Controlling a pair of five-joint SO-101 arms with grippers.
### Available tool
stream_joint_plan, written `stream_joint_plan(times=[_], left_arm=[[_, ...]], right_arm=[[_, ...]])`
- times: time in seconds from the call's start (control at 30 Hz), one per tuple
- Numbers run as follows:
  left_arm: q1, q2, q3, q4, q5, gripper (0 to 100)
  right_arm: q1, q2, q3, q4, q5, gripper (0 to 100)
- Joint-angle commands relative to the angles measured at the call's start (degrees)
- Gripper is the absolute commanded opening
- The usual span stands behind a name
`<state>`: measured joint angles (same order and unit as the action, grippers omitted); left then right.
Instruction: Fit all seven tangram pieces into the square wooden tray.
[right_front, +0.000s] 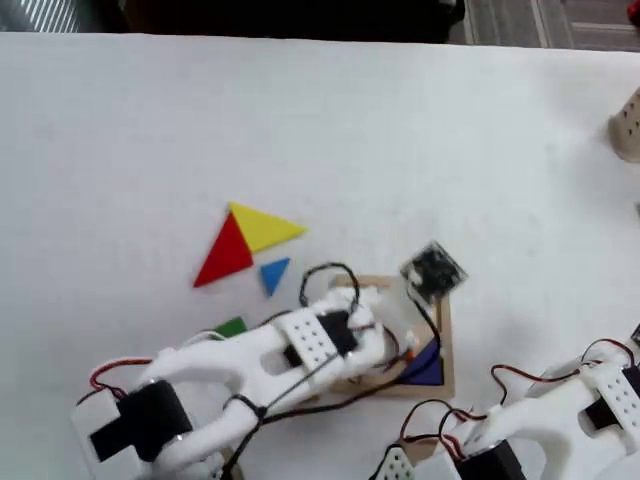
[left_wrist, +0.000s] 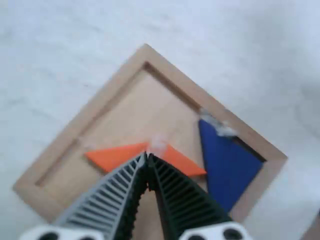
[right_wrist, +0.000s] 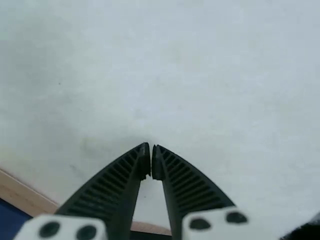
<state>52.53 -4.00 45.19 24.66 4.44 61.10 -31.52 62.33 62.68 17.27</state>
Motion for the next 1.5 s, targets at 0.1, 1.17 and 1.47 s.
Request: stream_joint_plan(times=[0.1,1.17,1.47], left_arm=[[0.0,-1.8,0.2,-8.4,-0.2,2],[-2.7,1.4,-3.8,-6.5,0.0,2],[-5.5,-19.4,2.3,9.5,0.0,2]], right_arm=[[-0.5,-1.4,-0.7,-0.8,0.5,1.7],[-0.6,-1.5,-0.7,-0.8,0.6,1.7],[-0.6,-1.5,-0.7,-0.8,0.6,1.7]])
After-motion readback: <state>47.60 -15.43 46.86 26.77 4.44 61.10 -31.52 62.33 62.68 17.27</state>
